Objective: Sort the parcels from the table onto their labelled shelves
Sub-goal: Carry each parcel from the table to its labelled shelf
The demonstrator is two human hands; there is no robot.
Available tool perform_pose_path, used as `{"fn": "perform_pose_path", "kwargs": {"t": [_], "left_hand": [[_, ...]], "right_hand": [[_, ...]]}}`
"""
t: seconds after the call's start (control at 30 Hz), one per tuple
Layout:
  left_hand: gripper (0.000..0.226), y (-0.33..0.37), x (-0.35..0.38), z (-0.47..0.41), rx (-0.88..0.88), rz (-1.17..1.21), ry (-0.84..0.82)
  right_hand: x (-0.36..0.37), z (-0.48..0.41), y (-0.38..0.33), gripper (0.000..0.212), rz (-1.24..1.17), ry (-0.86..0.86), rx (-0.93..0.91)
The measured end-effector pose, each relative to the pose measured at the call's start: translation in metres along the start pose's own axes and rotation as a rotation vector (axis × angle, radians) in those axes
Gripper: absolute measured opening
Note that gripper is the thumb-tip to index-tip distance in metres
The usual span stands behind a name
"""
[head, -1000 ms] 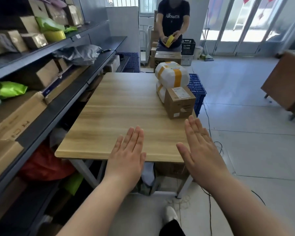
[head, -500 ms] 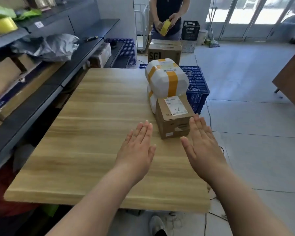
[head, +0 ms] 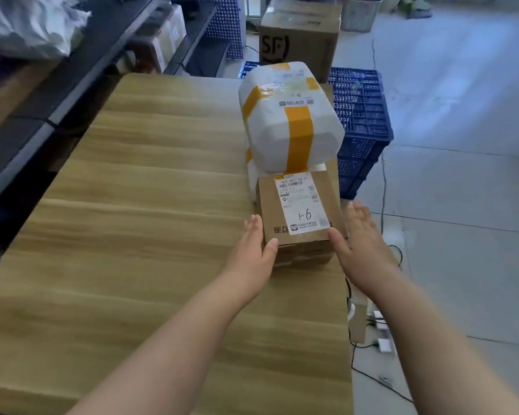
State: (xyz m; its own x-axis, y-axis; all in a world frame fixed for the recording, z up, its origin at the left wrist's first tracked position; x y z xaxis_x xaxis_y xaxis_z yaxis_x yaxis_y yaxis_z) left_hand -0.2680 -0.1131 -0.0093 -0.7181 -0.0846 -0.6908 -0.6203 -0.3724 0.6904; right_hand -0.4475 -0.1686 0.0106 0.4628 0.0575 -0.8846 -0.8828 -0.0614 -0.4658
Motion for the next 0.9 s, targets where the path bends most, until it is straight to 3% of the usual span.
{"fn": "perform_pose_path", "kwargs": {"t": [0.13,0.27,0.37,0.53,0.73,0.9], "left_hand": [[0.064,-0.015,0.023,-0.023,-0.201,0.113,-0.037],[0.062,-0.026,0.041,-0.026,-0.411,0.377,-0.09],[0.049,-0.029,0.038,-0.013,-0.433,0.46,-0.086],[0.038,-0.045,-0.009,0.026,-0.408,0.539,0.03],[0.039,-0.081,-0.115,0.099,-0.298,0.571,0.365],[0.033,-0.132,-0.209,0.216,-0.3,0.546,0.628]], "right_hand": [[0.024,-0.016,0.012,0.07,-0.065,-0.055,0.092],[0.034,-0.014,0.017,0.062,-0.303,-0.073,0.326],[0.031,-0.004,0.009,0.053,-0.407,-0.064,0.375],[0.018,0.022,-0.033,0.053,-0.471,-0.031,0.255],[0.011,0.071,-0.137,0.047,-0.571,-0.048,0.002],[0.015,0.162,-0.243,0.045,-0.71,-0.108,-0.218]]}}
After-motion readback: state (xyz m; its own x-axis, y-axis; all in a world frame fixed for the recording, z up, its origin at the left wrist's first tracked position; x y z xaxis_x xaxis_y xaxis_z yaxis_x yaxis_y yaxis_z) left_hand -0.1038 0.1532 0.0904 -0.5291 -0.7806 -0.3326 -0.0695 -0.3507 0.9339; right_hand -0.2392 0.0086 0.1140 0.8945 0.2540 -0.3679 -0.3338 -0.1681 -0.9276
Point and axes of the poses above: each hand's wrist, its own z-axis away from the middle knuckle, its own x-axis out of the palm, y = z × x, the point moved 5 cm from there along -z, towards the middle knuckle, and after that the axes turned 14 degrees about y, right-handed, at the moved point
